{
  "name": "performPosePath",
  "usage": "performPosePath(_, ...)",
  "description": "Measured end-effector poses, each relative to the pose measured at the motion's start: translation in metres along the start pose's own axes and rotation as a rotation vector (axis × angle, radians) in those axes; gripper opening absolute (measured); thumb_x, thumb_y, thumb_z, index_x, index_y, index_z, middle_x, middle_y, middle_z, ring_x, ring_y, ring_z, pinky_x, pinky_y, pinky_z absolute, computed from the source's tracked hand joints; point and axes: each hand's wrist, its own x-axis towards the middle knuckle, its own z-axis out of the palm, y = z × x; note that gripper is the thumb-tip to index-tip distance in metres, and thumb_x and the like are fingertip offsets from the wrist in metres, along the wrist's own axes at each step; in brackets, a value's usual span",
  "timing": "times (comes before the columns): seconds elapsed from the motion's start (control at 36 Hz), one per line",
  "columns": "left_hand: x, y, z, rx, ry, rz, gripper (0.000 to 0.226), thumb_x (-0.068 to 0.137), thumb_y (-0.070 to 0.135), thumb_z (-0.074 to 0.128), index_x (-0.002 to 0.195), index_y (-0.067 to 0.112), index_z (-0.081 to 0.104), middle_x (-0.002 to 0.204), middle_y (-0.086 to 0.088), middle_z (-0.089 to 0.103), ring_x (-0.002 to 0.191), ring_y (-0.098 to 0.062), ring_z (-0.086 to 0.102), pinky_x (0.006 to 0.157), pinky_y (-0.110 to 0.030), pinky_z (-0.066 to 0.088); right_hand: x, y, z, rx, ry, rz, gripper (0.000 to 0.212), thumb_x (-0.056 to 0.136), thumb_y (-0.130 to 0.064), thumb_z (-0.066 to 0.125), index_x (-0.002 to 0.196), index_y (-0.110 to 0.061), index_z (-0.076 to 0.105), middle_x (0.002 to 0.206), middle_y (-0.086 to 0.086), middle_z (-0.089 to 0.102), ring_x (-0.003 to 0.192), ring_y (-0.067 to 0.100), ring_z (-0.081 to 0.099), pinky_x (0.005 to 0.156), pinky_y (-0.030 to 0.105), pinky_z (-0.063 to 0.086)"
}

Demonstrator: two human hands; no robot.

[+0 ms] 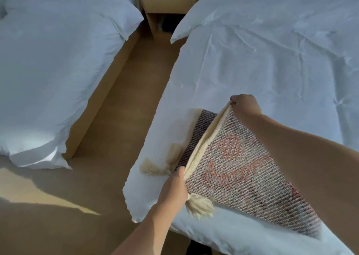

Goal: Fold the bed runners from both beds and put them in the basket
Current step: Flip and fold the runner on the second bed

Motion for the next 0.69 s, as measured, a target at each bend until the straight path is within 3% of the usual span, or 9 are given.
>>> performPosePath(0.14, 0.044, -0.043, 0.009, -0.007, -0.049, -0.026, 0.043, 0.095, 0.004, 0.041, 0.135, 0.018, 0.034, 0.122, -0.005, 0.056, 0.102, -0.021, 0.057, 0.080, -0.030, 0.049, 0.033, -0.020, 0.057, -0.101, -0.020, -0.015, 0.021, 0.085, 0.005, 0.041, 0.083, 0.000, 0.061, 0.077, 0.015, 0.057, 0.073, 0.032, 0.056, 0.052, 0.029, 0.032)
performPosePath(0.28, 0.077, -0.071, 0.022, -0.006, -0.076, -0.012, 0.047, 0.097, 0.006, 0.036, 0.143, 0.013, 0.027, 0.126, -0.009, 0.055, 0.107, -0.023, 0.055, 0.084, -0.030, 0.047, 0.059, -0.034, 0.102, -0.196, -0.038, 0.003, 0.023, 0.082, 0.010, 0.040, 0.083, -0.002, 0.060, 0.074, 0.011, 0.051, 0.070, 0.027, 0.048, 0.046, 0.026, 0.023)
performPosePath(0.42, 0.101, -0.085, 0.037, -0.022, -0.103, -0.024, 0.047, 0.097, 0.007, 0.038, 0.142, 0.012, 0.027, 0.126, -0.009, 0.057, 0.106, -0.023, 0.058, 0.082, -0.029, 0.048, 0.080, -0.037, 0.138, -0.277, -0.054, -0.005, 0.030, 0.083, 0.014, 0.040, 0.093, -0.002, 0.063, 0.083, 0.013, 0.056, 0.075, 0.026, 0.048, 0.065, 0.030, 0.037)
performPosePath(0.61, 0.122, -0.093, 0.054, -0.014, -0.126, -0.052, 0.061, 0.094, 0.007, 0.042, 0.148, 0.015, 0.015, 0.133, -0.007, 0.052, 0.109, -0.023, 0.058, 0.084, -0.031, 0.050, 0.096, -0.036, 0.171, -0.402, -0.121, -0.026, 0.030, 0.084, 0.014, 0.043, 0.103, -0.002, 0.059, 0.104, 0.017, 0.062, 0.097, 0.031, 0.059, 0.071, 0.032, 0.041)
performPosePath(0.69, 0.125, -0.093, 0.060, 0.059, -0.003, 0.015, 0.071, 0.083, 0.004, 0.055, 0.145, 0.012, 0.022, 0.133, -0.009, 0.047, 0.113, -0.024, 0.052, 0.089, -0.033, 0.050, 0.092, -0.030, 0.184, -0.310, -0.134, -0.079, 0.027, 0.089, 0.006, 0.040, 0.112, -0.003, 0.051, 0.105, 0.016, 0.058, 0.101, 0.035, 0.058, 0.069, 0.035, 0.040)
